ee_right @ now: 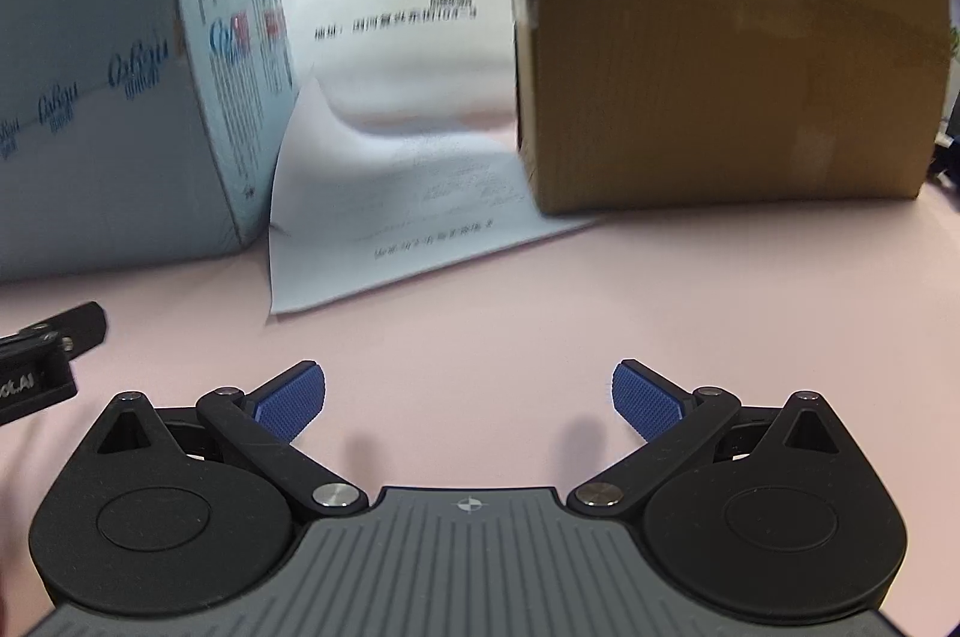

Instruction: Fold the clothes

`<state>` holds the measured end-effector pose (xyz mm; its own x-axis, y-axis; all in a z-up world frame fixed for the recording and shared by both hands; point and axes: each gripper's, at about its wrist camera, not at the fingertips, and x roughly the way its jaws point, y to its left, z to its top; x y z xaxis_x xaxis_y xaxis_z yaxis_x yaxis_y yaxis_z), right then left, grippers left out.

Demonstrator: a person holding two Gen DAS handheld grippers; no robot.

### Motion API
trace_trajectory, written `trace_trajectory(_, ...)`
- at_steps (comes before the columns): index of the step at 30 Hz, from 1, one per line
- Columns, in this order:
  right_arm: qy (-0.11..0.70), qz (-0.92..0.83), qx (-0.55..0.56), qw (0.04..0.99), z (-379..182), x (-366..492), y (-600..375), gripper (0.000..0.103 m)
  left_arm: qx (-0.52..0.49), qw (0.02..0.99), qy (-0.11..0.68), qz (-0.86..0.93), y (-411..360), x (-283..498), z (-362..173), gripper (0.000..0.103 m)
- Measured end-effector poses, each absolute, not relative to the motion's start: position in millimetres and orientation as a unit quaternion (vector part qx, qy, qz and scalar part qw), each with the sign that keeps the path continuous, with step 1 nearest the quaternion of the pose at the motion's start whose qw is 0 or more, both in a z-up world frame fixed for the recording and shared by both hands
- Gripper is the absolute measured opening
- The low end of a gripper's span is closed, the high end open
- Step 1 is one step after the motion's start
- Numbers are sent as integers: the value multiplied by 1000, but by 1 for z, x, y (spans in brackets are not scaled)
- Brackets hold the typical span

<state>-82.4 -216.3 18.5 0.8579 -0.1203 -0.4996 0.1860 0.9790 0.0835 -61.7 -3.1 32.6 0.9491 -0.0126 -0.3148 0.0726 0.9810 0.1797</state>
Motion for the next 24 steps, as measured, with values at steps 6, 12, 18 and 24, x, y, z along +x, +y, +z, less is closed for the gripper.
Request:
trace_trajectory(6, 166, -54, 99, 980, 50, -135, -211, 103, 95, 992, 82, -14, 4, -100, 57, 103)
trace_trajectory(12, 125, -29, 128, 983, 65, -173, -199, 103, 43, 996, 75, -20, 42, -124, 78, 103)
trace_trajectory(18, 144, 44, 98, 984, 68, -173, -160, 103, -3, 994, 79, 82, 130, -160, 89, 103)
trace_trajectory(24, 144, 115, 27, 983, 77, -166, -97, 103, 0, 985, 85, 149, 199, -196, 95, 103)
